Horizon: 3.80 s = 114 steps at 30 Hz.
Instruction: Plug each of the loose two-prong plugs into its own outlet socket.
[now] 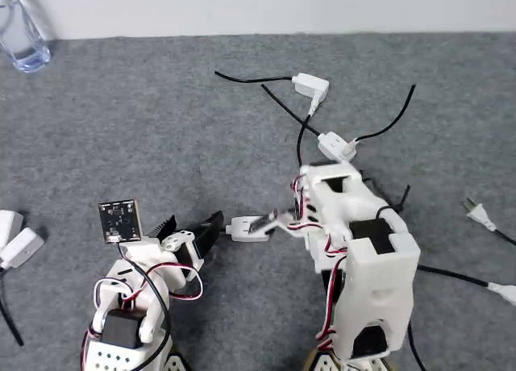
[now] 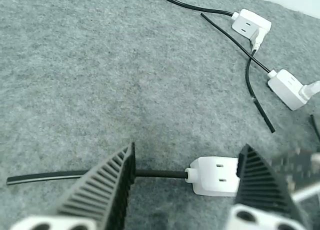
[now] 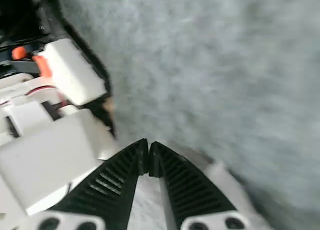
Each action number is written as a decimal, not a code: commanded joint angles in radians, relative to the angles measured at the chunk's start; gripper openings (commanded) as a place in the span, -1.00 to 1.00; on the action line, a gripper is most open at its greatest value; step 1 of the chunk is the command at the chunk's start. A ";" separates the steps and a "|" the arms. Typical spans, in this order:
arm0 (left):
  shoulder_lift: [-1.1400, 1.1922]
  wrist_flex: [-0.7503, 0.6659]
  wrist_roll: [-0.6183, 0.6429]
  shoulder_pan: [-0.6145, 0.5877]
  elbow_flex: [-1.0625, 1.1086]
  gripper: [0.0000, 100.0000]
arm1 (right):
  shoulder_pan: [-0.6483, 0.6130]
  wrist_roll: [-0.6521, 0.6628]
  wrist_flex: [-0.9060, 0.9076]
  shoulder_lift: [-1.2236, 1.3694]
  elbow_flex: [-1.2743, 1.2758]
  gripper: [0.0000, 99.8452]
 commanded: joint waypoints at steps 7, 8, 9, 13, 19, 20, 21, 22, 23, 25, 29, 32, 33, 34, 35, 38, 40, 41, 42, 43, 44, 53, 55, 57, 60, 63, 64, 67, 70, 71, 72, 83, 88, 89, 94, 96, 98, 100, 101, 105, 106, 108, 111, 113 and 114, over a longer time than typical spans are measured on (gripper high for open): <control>-0.005 0.008 0.000 0.003 -0.008 -0.38 | 0.062 -0.009 -0.125 -0.002 -0.155 -0.98; -0.005 0.008 0.000 0.003 -0.008 -0.38 | 0.061 -0.009 -0.128 -0.002 -0.155 -0.98; -0.005 0.008 0.000 0.003 -0.008 -0.38 | 0.058 -0.009 -0.131 -0.002 -0.155 -0.98; -0.005 0.008 0.000 0.003 -0.008 -0.38 | 0.036 -0.011 -0.133 -0.002 -0.176 -0.98; -0.003 0.008 0.000 0.005 -0.008 -0.38 | -0.012 -0.015 -0.133 -0.004 -0.232 -0.98; -0.003 0.008 0.000 0.005 -0.008 -0.38 | -0.019 -0.015 -0.133 -0.004 -0.242 -0.98; -0.003 0.008 0.000 0.005 -0.008 -0.38 | -0.024 -0.015 -0.133 -0.004 -0.256 -0.98; -0.003 0.008 0.000 0.005 -0.008 -0.38 | -0.025 -0.015 -0.133 -0.004 -0.269 -0.98; -0.003 0.008 0.000 0.005 -0.008 -0.38 | -0.025 -0.015 -0.133 -0.004 -0.282 -0.98; -0.003 0.008 0.000 0.005 -0.008 -0.38 | -0.025 -0.015 -0.133 -0.004 -0.308 -0.98; -0.005 0.008 0.000 0.005 -0.008 -0.38 | -0.027 -0.015 -0.134 -0.004 -0.334 -0.98; -0.003 0.015 0.000 0.040 -0.008 -0.38 | -0.047 -0.023 -0.165 -0.010 -0.334 -0.98; -0.005 0.032 0.000 0.055 -0.008 -0.38 | -0.053 -0.043 -0.180 -0.012 -0.334 -0.98; -0.006 0.044 0.000 0.072 -0.008 -0.38 | -0.068 -0.064 -0.200 -0.013 -0.334 -0.98; -0.006 0.057 0.000 0.089 -0.008 -0.38 | -0.082 -0.084 -0.219 -0.015 -0.334 -0.98; -0.006 0.069 0.000 0.104 -0.008 -0.38 | -0.120 -0.101 -0.242 -0.033 -0.334 -0.98; -0.006 0.068 0.000 0.104 -0.008 -0.38 | -0.133 -0.101 -0.239 -0.054 -0.334 -0.98; -0.006 0.068 0.000 0.104 -0.008 -0.38 | -0.133 -0.103 -0.239 -0.070 -0.334 -0.98; -0.006 0.068 0.000 0.104 -0.008 -0.38 | -0.131 -0.103 -0.237 -0.085 -0.334 -0.98; -0.006 0.066 0.000 0.104 -0.008 -0.38 | -0.128 -0.103 -0.236 -0.101 -0.333 -0.98; -0.006 0.066 0.000 0.104 -0.008 -0.38 | -0.125 -0.103 -0.225 -0.116 -0.333 -0.98; -0.006 0.066 0.000 0.103 -0.008 -0.38 | 0.027 0.020 -0.133 -0.200 -0.330 -0.98; -0.006 0.066 -0.002 0.103 -0.008 -0.38 | 0.081 0.074 -0.147 -0.194 -0.331 -0.98; -0.006 0.066 -0.002 0.103 -0.008 -0.38 | 0.120 0.095 -0.160 -0.196 -0.331 -0.96; -0.006 0.066 -0.002 0.103 -0.008 -0.38 | 0.156 0.092 -0.145 -0.197 -0.330 -0.79; -0.006 0.066 -0.002 0.103 -0.008 -0.38 | 0.182 0.097 -0.105 -0.199 -0.331 -0.61; -0.006 0.066 -0.002 0.103 -0.008 -0.38 | 0.191 0.103 -0.091 -0.199 -0.333 -0.60; -0.006 0.066 -0.002 0.103 -0.008 -0.38 | 0.206 0.209 -0.016 -0.197 -0.328 -0.64; -0.006 0.066 -0.002 0.103 -0.008 -0.38 | 0.219 0.319 0.102 -0.200 -0.328 -0.67; -0.006 0.066 -0.002 0.103 -0.008 -0.38 | 0.220 0.356 0.131 -0.200 -0.328 -0.68; -0.006 0.066 -0.002 0.103 -0.008 -0.38 | 0.222 0.385 0.140 -0.199 -0.322 -0.69; -0.006 0.069 -0.002 0.103 -0.008 -0.38 | 0.157 0.408 0.016 -0.145 -0.195 -0.69; -0.006 0.068 -0.002 0.103 -0.008 -0.38 | 0.088 0.374 -0.028 -0.122 -0.198 -0.69; -0.006 0.068 -0.002 0.104 -0.008 -0.38 | 0.076 0.356 -0.050 -0.120 -0.198 -0.69; -0.006 0.068 -0.002 0.104 -0.008 -0.38 | 0.036 0.290 -0.139 -0.116 -0.198 -0.69; -0.006 0.068 -0.002 0.104 -0.008 -0.38 | 0.036 0.288 -0.131 -0.122 -0.198 -0.69; -0.006 0.068 -0.002 0.104 -0.008 -0.38 | 0.036 0.293 -0.093 -0.130 -0.201 -0.69; -0.006 0.068 -0.002 0.106 -0.008 -0.38 | 0.036 0.295 -0.048 -0.160 -0.207 -0.69; -0.006 0.068 -0.002 0.106 -0.008 -0.38 | 0.036 0.298 -0.035 -0.179 -0.209 -0.69; -0.006 0.068 -0.002 0.106 -0.008 -0.38 | 0.045 0.356 -0.033 -0.205 -0.198 -0.69; -0.006 0.068 -0.002 0.106 -0.008 -0.38 | 0.053 0.365 -0.033 -0.196 -0.196 -0.69; -0.006 0.069 -0.002 0.106 -0.008 -0.38 | 0.059 0.367 -0.045 -0.186 -0.204 -0.68; -0.006 0.069 -0.002 0.106 -0.008 -0.38 | 0.070 0.365 -0.093 -0.179 -0.213 -0.68; -0.006 0.069 -0.002 0.106 -0.008 -0.38 | 0.074 0.365 -0.124 -0.176 -0.215 -0.68; -0.006 0.069 -0.002 0.106 -0.008 -0.38 | 0.077 0.365 -0.140 -0.176 -0.215 -0.68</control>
